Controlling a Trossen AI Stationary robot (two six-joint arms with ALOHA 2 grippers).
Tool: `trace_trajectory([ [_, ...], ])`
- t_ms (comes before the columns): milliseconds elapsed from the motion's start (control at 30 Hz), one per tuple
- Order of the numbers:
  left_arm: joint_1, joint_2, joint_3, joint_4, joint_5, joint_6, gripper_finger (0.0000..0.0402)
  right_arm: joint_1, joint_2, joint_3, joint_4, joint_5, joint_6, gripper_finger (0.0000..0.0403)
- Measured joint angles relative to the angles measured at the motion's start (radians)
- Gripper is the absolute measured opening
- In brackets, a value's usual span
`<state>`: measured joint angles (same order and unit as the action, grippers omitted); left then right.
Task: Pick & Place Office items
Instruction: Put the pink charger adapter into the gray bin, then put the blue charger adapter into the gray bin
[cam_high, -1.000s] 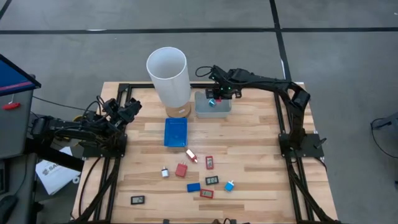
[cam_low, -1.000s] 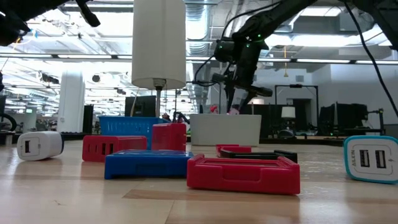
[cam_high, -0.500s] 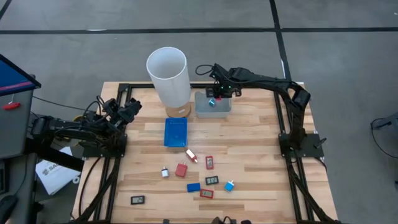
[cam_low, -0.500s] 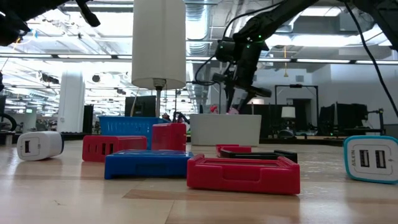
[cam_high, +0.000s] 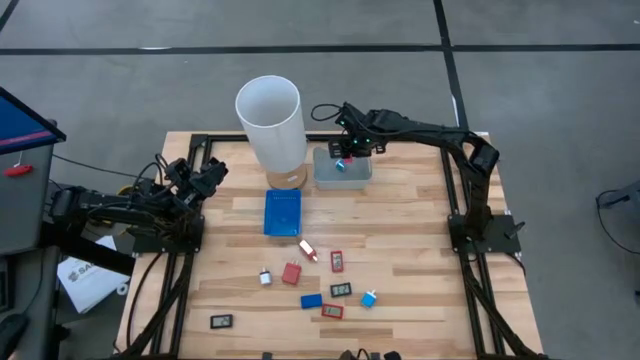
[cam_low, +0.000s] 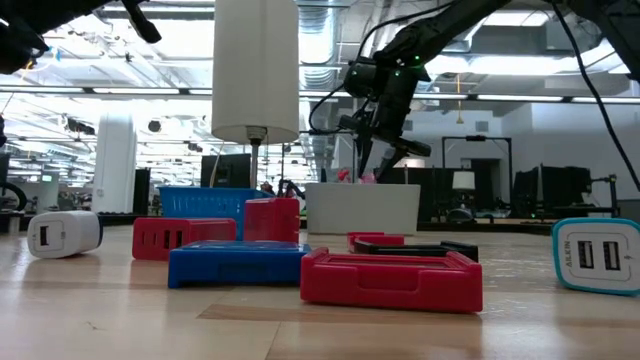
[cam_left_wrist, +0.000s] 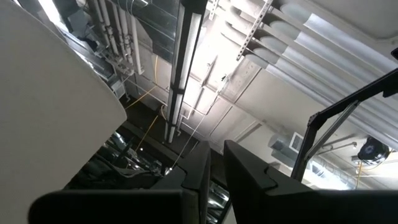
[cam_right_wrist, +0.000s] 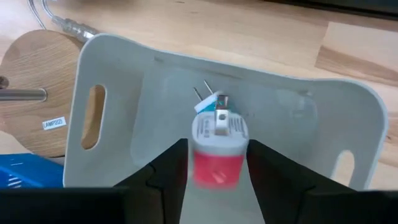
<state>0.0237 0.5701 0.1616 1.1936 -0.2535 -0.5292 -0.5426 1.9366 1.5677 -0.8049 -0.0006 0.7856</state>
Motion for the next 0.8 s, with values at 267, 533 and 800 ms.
trace_trajectory([
  [267,0.000,0.000,0.000,0.000,0.000,-0.001,0.0044,-0.001,0.000,0.000,-0.001,0.001,0.000,0.0170],
  [533,0.000,0.000,0.000,0.000,0.000,-0.002,0.0044,0.046,-0.034,-0.001,-0.021,0.005,-0.040,0.0179],
  [800,0.000,0.000,0.000,0.000,0.000,-0.006,0.0044,0.120,-0.155,0.000,-0.078,0.066,-0.117,0.0173],
])
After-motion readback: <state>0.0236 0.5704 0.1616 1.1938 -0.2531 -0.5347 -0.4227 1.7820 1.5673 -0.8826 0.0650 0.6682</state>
